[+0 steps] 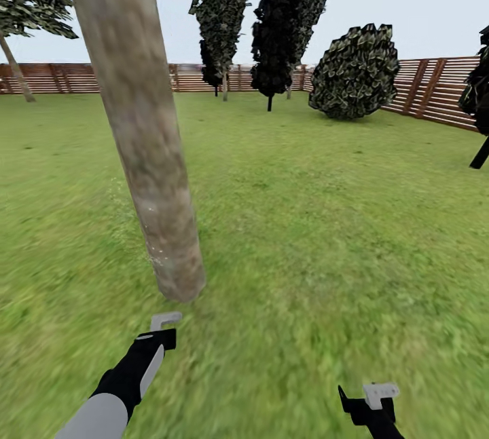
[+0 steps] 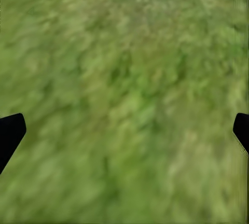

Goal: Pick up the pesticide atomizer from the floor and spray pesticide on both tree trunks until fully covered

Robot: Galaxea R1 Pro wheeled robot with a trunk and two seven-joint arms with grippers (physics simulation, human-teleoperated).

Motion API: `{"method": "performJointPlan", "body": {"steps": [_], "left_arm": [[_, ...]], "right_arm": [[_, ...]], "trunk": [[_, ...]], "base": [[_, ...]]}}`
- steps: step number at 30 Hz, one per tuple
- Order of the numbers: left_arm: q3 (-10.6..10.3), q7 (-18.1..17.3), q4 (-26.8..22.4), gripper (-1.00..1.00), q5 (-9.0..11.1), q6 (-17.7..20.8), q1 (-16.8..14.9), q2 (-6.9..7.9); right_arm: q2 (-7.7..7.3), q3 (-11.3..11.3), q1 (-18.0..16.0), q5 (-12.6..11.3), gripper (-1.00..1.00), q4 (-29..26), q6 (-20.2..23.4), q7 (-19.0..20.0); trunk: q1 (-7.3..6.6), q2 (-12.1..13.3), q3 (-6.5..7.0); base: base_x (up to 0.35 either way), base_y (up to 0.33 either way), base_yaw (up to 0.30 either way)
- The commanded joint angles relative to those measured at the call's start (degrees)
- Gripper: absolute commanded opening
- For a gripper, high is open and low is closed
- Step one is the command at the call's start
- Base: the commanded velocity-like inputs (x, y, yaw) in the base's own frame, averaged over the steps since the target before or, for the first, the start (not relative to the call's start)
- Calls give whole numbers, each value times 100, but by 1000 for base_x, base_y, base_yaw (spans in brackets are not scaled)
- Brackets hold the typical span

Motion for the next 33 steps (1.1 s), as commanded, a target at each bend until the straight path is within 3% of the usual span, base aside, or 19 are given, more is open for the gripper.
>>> {"method": "performJointPlan", "body": {"steps": [1,23,28,31,33], "left_arm": [[0,-1,0,-100,-2,-2,0,0],[-9,-4,87,-100,-2,-12,0,-2],[-18,-16,96,-100,-9,-27,0,-87],[-37,-12,48,-100,-14,38,-112,-172],[-41,-10,-5,-100,-16,176,-367,-200]], "right_arm": [[0,0,0,0,100,0,0,0],[0,0,0,0,100,0,0,2],[0,0,0,0,100,-4,0,-7],[0,0,0,-6,100,-7,0,-14],[0,0,0,-5,100,-8,0,-22]], "trunk": [[0,0,0],[0,0,0],[0,0,0],[0,0,0],[0,0,0]], "base": [[0,-270,235],[0,-269,271],[0,-71,181],[0,-4,19],[0,-1,3]]}}
